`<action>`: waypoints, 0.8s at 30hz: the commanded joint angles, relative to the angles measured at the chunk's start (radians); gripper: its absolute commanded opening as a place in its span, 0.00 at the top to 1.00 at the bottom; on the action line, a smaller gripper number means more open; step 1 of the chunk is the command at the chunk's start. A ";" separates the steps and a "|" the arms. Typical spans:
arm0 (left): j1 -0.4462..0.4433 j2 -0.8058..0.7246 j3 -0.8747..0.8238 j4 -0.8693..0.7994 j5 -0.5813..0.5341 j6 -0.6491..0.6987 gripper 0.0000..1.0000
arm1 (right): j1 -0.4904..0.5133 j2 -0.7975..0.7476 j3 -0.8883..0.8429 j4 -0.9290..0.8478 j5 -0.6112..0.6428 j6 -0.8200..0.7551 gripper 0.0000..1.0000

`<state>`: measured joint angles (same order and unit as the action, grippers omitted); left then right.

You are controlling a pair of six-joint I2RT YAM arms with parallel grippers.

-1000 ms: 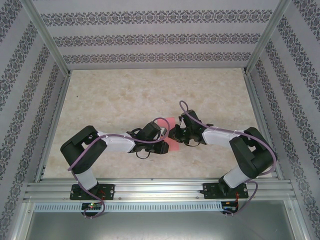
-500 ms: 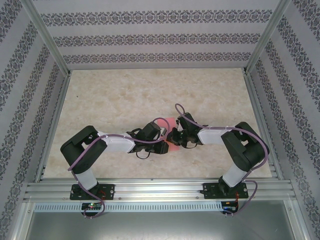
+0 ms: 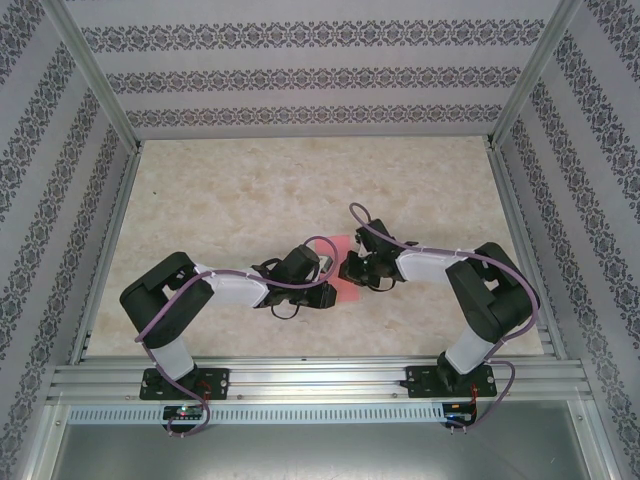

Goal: Fold a paper plane with a square sheet of paper (fold left side to right side)
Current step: Fold the triangle a second time at the center of the table.

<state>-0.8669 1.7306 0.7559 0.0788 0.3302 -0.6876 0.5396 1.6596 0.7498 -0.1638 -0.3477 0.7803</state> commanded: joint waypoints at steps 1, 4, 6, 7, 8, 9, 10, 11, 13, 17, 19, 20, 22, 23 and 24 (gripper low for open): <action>-0.009 0.024 -0.054 -0.098 -0.028 -0.015 0.76 | -0.044 -0.011 0.024 -0.066 0.088 -0.066 0.88; -0.009 0.022 -0.059 -0.093 -0.027 -0.016 0.76 | -0.073 -0.012 0.029 -0.085 0.095 -0.093 0.88; -0.009 0.020 -0.060 -0.093 -0.026 -0.016 0.76 | -0.095 -0.012 0.033 -0.092 0.095 -0.111 0.88; -0.009 0.018 -0.062 -0.090 -0.026 -0.016 0.76 | -0.107 -0.009 0.039 -0.098 0.096 -0.123 0.88; -0.009 0.017 -0.063 -0.089 -0.025 -0.016 0.76 | -0.119 -0.006 0.045 -0.104 0.096 -0.135 0.88; -0.009 0.015 -0.060 -0.089 -0.024 -0.015 0.76 | -0.130 -0.005 0.052 -0.110 0.089 -0.147 0.88; -0.009 0.012 -0.062 -0.087 -0.022 -0.014 0.76 | -0.138 -0.014 0.057 -0.112 0.083 -0.157 0.88; -0.009 0.011 -0.062 -0.084 -0.020 -0.015 0.76 | -0.142 -0.022 0.061 -0.114 0.078 -0.163 0.88; -0.009 0.005 -0.059 -0.082 -0.018 -0.015 0.76 | -0.140 -0.070 0.067 -0.123 0.065 -0.176 0.88; -0.009 -0.007 -0.052 -0.080 -0.015 -0.012 0.76 | -0.112 -0.165 0.044 -0.120 0.041 -0.152 0.87; -0.009 -0.009 -0.045 -0.089 -0.019 -0.009 0.76 | -0.084 -0.182 0.022 -0.082 0.013 -0.114 0.86; -0.009 -0.011 -0.044 -0.092 -0.020 -0.008 0.76 | -0.068 -0.179 0.013 -0.059 -0.003 -0.099 0.86; -0.009 -0.012 -0.043 -0.097 -0.024 -0.007 0.76 | -0.030 -0.152 -0.003 -0.007 -0.022 -0.056 0.86; -0.009 -0.012 -0.044 -0.099 -0.025 -0.006 0.76 | -0.015 -0.139 -0.007 0.016 -0.024 -0.039 0.87; -0.009 -0.012 -0.043 -0.098 -0.025 -0.008 0.76 | 0.003 -0.120 -0.009 0.039 -0.024 -0.024 0.87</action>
<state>-0.8669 1.7191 0.7372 0.1013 0.3305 -0.6899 0.5091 1.5005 0.7692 -0.1986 -0.3431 0.6987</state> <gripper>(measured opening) 0.243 0.136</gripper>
